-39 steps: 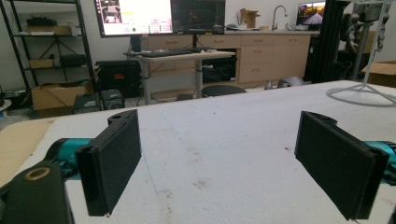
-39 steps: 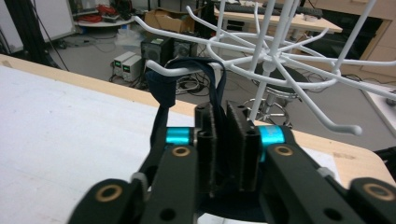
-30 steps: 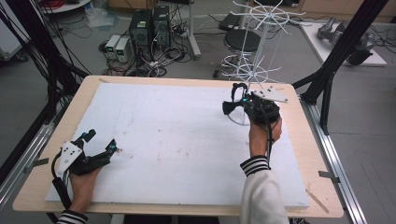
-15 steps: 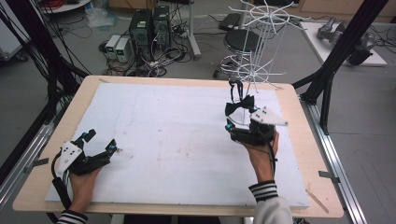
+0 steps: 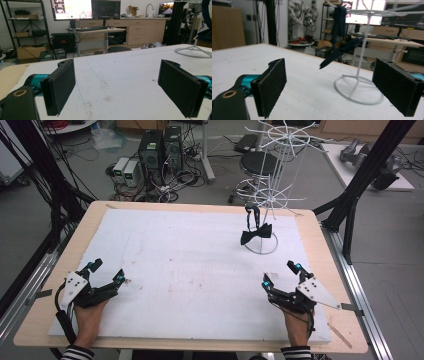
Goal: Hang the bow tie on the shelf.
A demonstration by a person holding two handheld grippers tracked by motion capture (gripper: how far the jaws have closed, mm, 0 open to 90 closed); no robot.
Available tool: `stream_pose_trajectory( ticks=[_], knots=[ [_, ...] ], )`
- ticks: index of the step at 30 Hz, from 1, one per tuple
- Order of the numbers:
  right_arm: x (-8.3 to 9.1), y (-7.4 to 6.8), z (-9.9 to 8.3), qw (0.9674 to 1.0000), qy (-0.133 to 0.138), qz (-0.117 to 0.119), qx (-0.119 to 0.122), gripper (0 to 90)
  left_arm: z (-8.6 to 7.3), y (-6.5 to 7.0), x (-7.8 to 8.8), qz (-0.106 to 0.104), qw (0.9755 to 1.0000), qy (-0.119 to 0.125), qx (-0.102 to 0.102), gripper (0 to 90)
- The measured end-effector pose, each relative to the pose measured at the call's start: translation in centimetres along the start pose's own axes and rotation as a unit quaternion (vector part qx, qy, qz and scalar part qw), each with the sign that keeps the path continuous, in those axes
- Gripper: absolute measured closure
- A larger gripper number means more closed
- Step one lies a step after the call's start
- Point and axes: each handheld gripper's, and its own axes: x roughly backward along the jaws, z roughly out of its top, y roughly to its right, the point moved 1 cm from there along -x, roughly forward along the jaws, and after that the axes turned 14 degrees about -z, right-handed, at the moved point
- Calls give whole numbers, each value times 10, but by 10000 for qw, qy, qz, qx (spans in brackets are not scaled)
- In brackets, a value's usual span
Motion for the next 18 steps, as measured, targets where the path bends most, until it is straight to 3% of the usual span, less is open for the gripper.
stream_pose_trajectory(
  ticks=[4, 11, 18],
  knots=[
    [2, 8, -18, 9996, 85, -102, -260, 109, 0, 0, 0, 9, 10000, 20, -6, 150],
    [-5, 11, -39, 9989, 11, -170, -426, 109, 0, 0, 0, 11, 10000, 21, -20, 150],
    [-7, 6, -42, 9994, -124, -138, -303, 109, 0, 1, 0, 13, 10000, 19, -24, 150]
  ],
)
